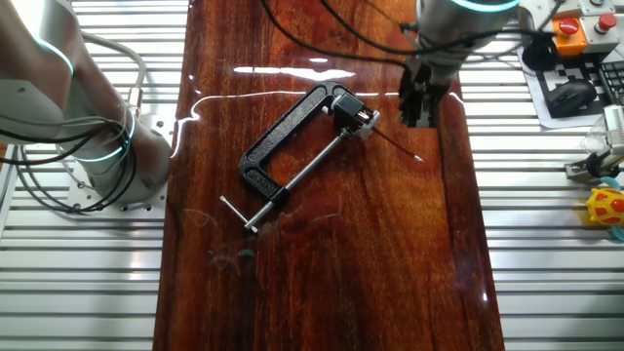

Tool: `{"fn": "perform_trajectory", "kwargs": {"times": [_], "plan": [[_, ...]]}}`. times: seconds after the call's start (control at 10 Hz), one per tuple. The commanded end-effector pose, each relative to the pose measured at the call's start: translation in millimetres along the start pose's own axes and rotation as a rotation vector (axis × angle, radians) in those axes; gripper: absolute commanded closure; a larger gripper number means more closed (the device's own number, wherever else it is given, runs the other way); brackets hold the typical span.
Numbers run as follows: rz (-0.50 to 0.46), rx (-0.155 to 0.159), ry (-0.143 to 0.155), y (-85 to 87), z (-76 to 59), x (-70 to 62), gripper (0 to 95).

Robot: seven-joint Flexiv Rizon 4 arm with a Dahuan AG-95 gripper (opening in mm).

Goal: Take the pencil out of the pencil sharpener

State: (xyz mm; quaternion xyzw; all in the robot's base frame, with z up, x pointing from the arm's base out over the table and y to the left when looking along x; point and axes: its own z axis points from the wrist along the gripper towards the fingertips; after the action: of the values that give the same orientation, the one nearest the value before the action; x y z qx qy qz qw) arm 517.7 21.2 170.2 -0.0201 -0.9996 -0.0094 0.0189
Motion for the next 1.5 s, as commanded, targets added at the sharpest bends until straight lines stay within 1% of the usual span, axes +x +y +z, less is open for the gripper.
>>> {"fn": "perform_trajectory", "kwargs": {"times": [0.1,0.2,0.3,0.4,0.6,0.7,0.8,0.9,1.0,1.2,1.5], "plan": [[0.041,0.000,-0.010,21.7,9.5,-7.8,95.0],[0.076,-0.002,-0.010,30.7,12.2,-13.0,95.0],[0.114,-0.010,-0.006,34.7,12.5,-16.7,76.0],[0.149,-0.015,-0.005,37.2,12.2,-19.0,76.0],[0.211,-0.044,-0.004,37.2,11.9,-19.4,76.0],[0.215,-0.048,-0.005,37.2,11.9,-19.4,76.0],[0.207,-0.038,-0.008,37.2,11.9,-19.4,76.0],[0.178,-0.021,-0.015,37.2,11.9,-19.4,76.0],[0.156,-0.003,-0.015,37.2,11.9,-19.4,76.0],[0.147,0.003,-0.016,37.2,11.9,-19.4,76.0],[0.137,-0.005,-0.020,37.2,11.9,-19.4,76.0]]}}
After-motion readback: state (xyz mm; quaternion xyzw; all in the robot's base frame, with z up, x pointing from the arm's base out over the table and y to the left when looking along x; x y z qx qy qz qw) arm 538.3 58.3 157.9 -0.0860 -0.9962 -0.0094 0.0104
